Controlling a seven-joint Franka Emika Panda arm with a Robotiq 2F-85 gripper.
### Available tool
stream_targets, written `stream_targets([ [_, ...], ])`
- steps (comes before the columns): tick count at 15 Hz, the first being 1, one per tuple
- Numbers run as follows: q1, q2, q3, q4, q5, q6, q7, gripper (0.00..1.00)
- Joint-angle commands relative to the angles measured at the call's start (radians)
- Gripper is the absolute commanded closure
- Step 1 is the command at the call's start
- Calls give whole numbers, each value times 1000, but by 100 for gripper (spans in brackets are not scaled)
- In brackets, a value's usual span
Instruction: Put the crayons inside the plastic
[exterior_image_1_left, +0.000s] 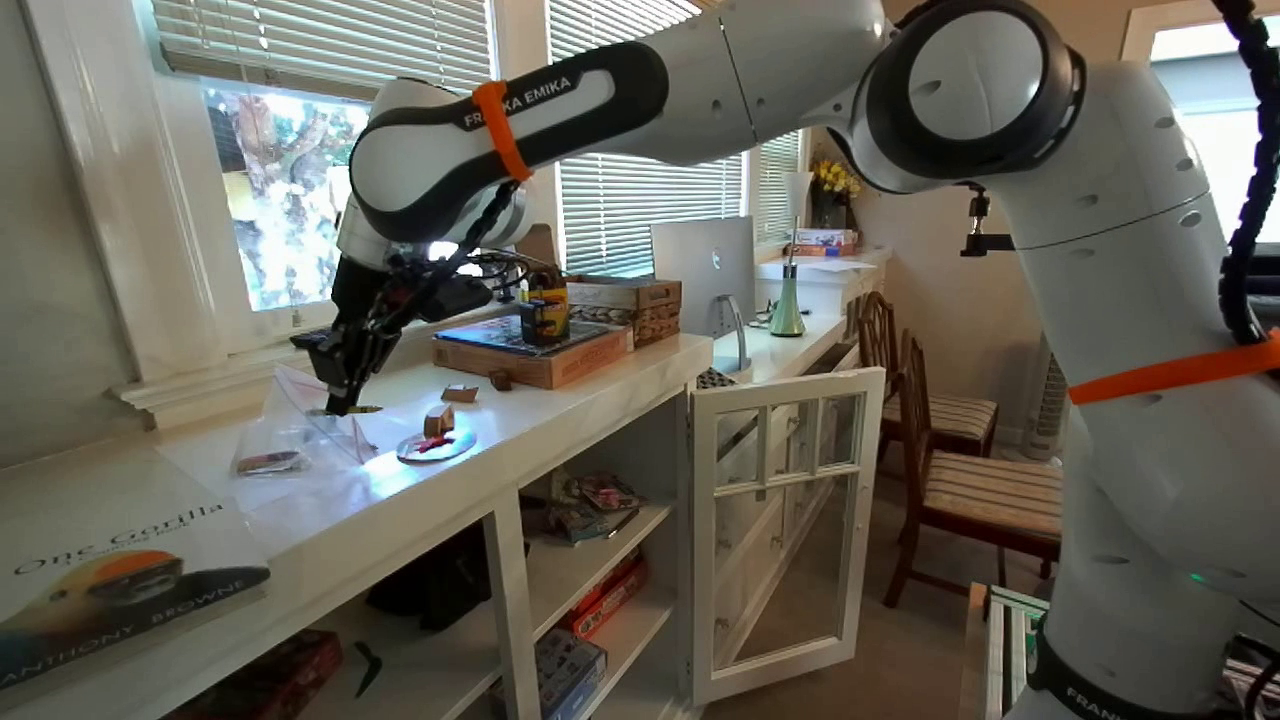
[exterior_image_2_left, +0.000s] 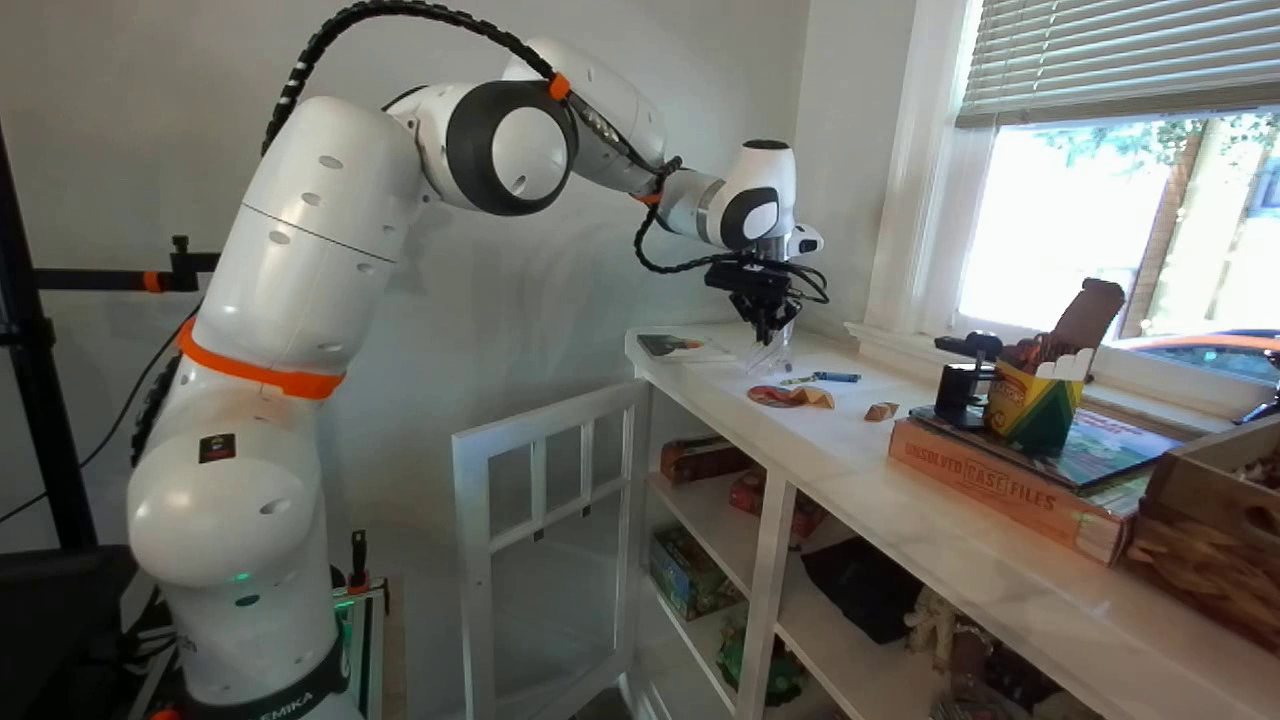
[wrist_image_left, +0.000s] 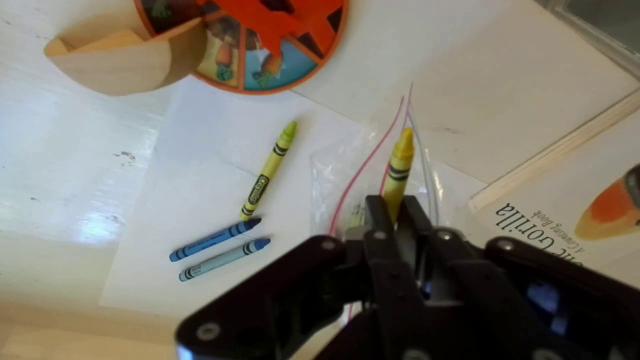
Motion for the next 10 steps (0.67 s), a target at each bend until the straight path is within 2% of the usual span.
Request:
stream_targets([
  [1, 4, 44, 11, 48, 11, 27, 28, 97],
  [10, 13, 71, 20, 63, 13, 88, 80, 97],
])
